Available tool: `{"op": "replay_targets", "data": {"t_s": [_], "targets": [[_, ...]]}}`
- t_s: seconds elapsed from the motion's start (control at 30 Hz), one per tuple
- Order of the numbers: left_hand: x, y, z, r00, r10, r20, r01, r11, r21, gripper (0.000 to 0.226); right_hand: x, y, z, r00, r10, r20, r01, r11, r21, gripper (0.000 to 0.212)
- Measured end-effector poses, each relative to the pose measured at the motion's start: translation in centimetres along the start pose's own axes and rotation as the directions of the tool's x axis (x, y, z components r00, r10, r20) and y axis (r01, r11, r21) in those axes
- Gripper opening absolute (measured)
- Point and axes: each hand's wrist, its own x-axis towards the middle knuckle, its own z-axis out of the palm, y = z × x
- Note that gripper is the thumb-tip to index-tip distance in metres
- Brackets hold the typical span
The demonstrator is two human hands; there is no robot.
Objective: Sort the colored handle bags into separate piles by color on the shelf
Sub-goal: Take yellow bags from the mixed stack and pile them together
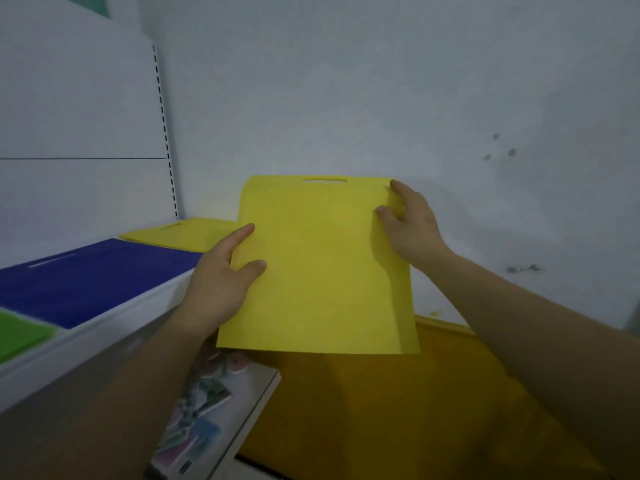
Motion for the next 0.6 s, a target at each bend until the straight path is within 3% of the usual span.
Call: {"op": "replay_targets", "data": {"t_s": [0.27,0.6], "targets": [[4.0,-2.7,-1.1,0.996,-0.058,-0.074,0.064,0.994,0.086,0.055,4.9,1.3,7.1,0.995,-0.013,0.101,0.005,0.998,0.07,0.055],[10.5,-4.6,0.0,0.959,-0.088,-0.269,0.171,0.937,0.305,0.057,14.5,2.6,15.6,0.963,-0.18,0.203,0.131,0.964,0.233,0.055]]}}
